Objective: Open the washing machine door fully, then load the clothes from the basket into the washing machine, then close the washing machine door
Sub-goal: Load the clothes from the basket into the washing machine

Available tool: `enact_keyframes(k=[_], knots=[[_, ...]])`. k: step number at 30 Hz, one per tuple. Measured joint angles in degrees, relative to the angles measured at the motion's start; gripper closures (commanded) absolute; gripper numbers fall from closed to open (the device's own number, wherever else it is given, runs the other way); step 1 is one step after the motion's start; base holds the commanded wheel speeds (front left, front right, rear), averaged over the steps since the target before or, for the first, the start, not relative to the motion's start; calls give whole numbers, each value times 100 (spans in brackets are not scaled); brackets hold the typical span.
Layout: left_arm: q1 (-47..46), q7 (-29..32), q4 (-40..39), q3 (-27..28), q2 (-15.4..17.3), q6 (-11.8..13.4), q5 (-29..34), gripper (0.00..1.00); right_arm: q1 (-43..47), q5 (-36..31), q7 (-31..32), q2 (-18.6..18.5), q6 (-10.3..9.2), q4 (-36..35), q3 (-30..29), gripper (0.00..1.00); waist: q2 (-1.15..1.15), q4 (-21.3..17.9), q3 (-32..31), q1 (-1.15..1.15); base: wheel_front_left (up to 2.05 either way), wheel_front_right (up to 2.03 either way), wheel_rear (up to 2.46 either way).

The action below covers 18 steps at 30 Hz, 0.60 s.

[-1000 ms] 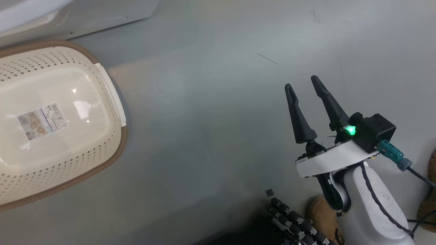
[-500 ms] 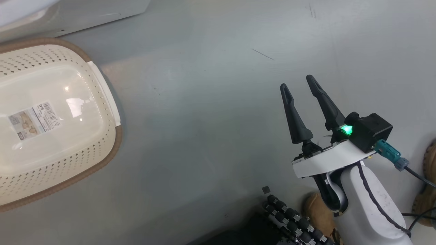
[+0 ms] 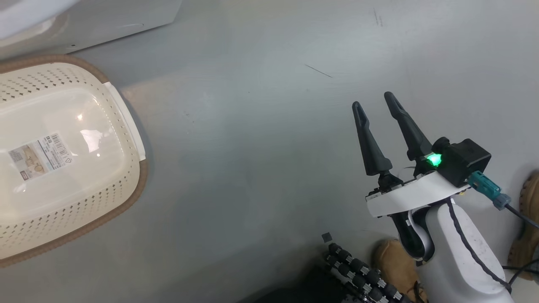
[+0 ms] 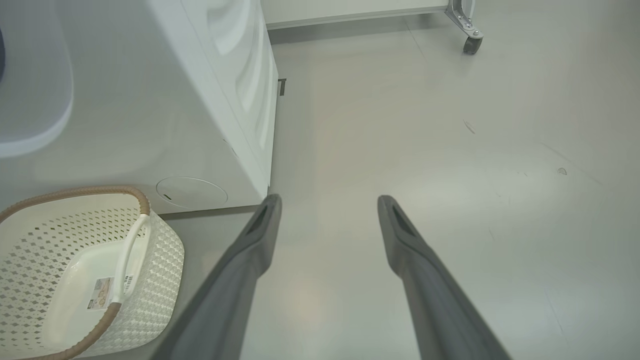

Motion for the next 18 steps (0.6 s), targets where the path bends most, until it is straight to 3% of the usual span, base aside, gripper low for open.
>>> enact_keyframes(k=[12, 18], knots=[[133, -130, 324, 11, -257, 352, 4, 0, -3, -14, 0, -1, 0, 103, -169, 0, 0, 206, -303, 0, 0, 0, 0], [565, -209, 497, 48, -568, 391, -45, 0, -3, -58, 0, -3, 0, 230, -287, 0, 0, 344, -569, 0, 0, 0, 0]])
